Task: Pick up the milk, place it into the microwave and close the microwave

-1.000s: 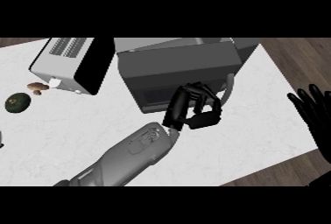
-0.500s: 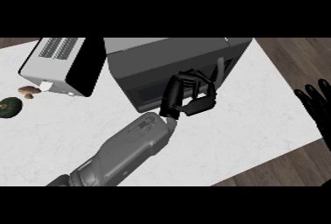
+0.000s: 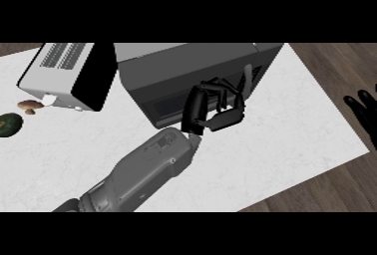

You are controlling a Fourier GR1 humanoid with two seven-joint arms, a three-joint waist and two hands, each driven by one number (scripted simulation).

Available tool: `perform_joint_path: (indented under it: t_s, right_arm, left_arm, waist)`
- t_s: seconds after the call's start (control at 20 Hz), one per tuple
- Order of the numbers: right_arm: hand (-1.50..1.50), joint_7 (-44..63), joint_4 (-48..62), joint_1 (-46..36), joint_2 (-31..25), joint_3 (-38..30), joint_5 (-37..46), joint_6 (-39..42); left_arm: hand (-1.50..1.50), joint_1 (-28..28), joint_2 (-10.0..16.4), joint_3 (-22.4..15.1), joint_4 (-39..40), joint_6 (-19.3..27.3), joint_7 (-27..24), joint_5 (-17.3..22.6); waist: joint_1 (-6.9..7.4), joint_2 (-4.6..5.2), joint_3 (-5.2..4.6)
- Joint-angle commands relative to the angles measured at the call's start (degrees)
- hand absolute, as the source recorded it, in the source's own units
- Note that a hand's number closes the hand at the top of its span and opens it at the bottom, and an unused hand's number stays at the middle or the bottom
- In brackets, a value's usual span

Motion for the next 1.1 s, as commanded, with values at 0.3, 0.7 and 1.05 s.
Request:
perform_joint_path:
  t_s: [0.3, 0.7, 1.05]
  right_arm:
    - [-1.50, 2.31, -0.96, -0.67, -1.88, -1.12, -3.09, -0.25]
    - [-1.50, 4.00, -1.45, -1.74, -3.66, -2.03, -5.46, -0.23]
    - [-1.50, 5.74, -1.38, -2.48, -4.98, -2.45, -7.46, -0.50]
  left_arm:
    - [1.50, -4.07, 0.03, 2.39, 5.67, -1.21, -3.18, 3.19]
    - [1.50, -4.50, 0.03, 1.38, 6.15, -1.58, -5.75, 5.13]
    - [1.50, -4.71, 0.03, 1.04, 7.11, -1.73, -7.63, 6.58]
  waist:
    - [-0.83, 0.84, 0.04]
    - [-1.35, 0.75, 0.06]
    - [-0.96, 1.15, 0.07]
